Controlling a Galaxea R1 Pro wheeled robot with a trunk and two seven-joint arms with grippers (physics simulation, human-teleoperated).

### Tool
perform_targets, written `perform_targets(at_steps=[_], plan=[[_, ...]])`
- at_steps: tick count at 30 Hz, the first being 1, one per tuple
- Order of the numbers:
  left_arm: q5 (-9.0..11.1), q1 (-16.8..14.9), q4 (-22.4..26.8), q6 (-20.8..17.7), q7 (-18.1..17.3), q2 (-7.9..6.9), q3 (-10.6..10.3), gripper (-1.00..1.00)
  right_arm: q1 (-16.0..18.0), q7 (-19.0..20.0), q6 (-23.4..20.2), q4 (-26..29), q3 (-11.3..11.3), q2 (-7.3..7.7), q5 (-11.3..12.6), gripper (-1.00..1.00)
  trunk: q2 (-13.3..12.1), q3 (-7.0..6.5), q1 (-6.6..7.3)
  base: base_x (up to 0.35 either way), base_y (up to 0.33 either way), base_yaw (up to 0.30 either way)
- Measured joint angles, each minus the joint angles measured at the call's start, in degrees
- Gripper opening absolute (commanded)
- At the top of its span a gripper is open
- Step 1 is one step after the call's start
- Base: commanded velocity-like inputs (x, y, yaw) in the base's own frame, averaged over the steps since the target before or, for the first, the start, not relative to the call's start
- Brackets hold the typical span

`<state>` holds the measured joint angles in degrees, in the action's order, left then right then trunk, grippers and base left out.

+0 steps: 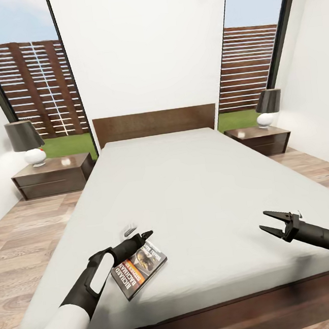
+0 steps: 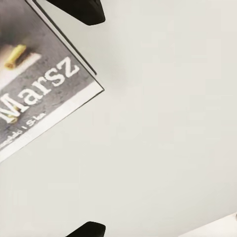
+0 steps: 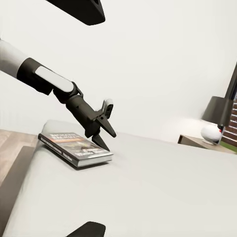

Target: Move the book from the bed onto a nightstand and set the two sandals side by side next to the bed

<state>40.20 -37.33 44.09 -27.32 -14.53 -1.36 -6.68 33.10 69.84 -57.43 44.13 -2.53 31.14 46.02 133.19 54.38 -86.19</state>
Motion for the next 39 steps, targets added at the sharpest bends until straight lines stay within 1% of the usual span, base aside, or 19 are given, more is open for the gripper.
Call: perform_targets(at_steps=[15,21,39], plan=[[0.0,0.0,0.0,0.0,0.0,0.0,0.0,1.0,0.0,0.0,0.0,0.0,0.0,-0.33,-0.1,1.0,0.0,0.0,0.0,-0.002,0.0,0.0],[0.0,0.0,0.0,0.0,0.0,0.0,0.0,1.0,0.0,0.0,0.0,0.0,0.0,-0.46,-0.1,1.0,0.0,0.0,-0.01,-0.114,0.0,0.0],[0.0,0.0,0.0,0.0,0.0,0.0,0.0,1.0,0.0,0.0,0.0,0.0,0.0,-0.47,-0.1,1.0,0.0,0.0,-0.01,-0.022,0.0,0.0]])
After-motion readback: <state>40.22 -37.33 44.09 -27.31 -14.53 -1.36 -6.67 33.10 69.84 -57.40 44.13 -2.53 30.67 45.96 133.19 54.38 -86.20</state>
